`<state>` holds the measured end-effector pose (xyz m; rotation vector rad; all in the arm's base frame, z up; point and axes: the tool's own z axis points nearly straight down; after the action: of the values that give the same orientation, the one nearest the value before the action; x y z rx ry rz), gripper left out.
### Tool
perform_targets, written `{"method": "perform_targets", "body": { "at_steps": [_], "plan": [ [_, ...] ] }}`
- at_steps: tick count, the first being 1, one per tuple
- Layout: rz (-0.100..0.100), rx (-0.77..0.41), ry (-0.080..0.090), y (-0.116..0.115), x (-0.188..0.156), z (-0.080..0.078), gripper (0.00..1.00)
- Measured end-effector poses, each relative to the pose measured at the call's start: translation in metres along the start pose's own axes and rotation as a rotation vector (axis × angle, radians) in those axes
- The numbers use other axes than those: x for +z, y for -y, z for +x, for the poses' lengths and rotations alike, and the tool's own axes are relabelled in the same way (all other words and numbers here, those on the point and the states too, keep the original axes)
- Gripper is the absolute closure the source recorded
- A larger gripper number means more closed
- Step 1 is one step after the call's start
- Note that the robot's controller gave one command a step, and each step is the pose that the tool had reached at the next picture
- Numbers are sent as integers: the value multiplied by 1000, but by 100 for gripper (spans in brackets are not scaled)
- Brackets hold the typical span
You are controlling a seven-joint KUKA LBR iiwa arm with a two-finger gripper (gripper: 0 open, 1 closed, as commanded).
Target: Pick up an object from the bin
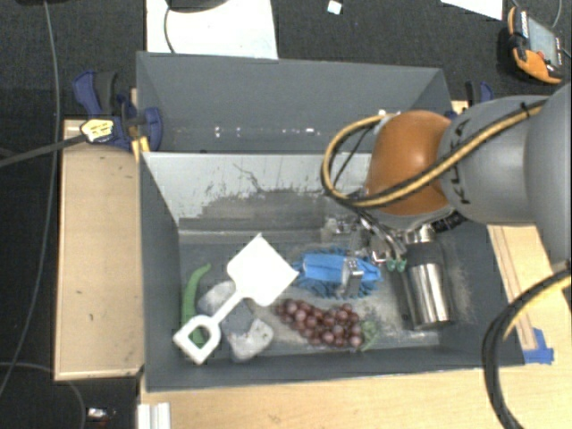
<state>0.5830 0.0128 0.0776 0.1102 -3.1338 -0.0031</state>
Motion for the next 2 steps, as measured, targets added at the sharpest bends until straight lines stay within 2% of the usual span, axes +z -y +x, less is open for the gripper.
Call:
{"method": "perform_targets", "body": {
  "at_steps": [1, 2],
  "plan": [
    [0, 52, 27, -1, 7, -9, 0],
    [0, 5, 5, 0, 0, -2, 100]
  ]
}}
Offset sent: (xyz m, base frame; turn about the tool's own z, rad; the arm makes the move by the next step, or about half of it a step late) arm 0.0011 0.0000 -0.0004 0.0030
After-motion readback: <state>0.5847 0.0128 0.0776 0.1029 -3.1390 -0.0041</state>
